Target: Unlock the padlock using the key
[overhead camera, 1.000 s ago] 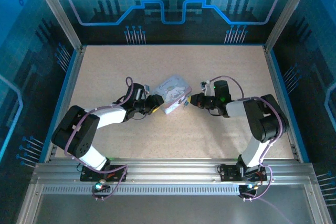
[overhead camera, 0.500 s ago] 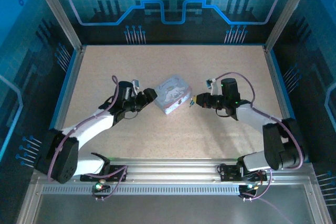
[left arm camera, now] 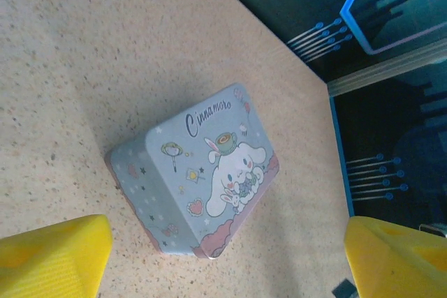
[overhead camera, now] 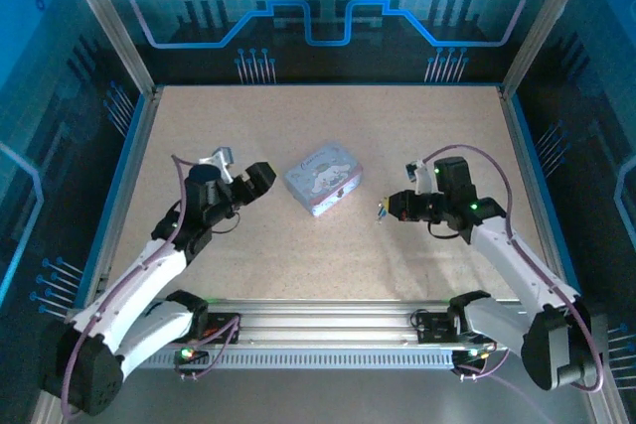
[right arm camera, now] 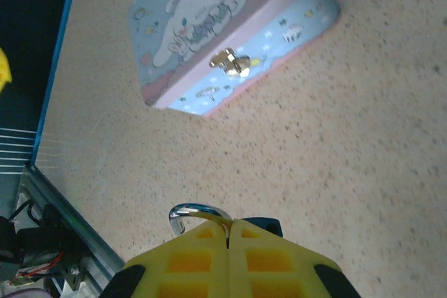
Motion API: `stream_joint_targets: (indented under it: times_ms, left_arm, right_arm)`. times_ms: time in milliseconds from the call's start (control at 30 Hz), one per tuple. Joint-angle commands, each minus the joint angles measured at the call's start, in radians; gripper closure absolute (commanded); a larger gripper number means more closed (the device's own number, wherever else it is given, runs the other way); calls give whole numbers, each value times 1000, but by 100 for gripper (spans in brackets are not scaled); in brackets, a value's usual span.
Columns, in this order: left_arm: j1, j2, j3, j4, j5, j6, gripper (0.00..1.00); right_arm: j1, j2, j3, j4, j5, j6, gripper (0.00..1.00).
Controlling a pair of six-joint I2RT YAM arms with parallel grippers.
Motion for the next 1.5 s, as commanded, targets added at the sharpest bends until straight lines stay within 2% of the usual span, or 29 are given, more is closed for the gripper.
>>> stream_joint_targets:
  times_ms: [0, 300, 633, 733, 1467]
  left_arm:
    - [16, -54, -31, -34, -52, 59, 13]
    - [37, -124, -74, -43, -75, 73, 8]
    - [48, -125, -80, -46, -73, 76, 5]
    - [49, -126, -79, -49, -74, 74, 2]
    - [57, -127, -80, -57, -56, 55, 1]
  right_arm:
    - [-4, -38, -1, -160, 31, 14, 99]
    - [12, -81, -103, -193, 26, 74, 99]
    - [75, -26, -138, -171, 62, 93, 99]
    - [94, -7, -141, -161, 74, 97, 99]
    - [154, 115, -133, -101, 139, 97, 99]
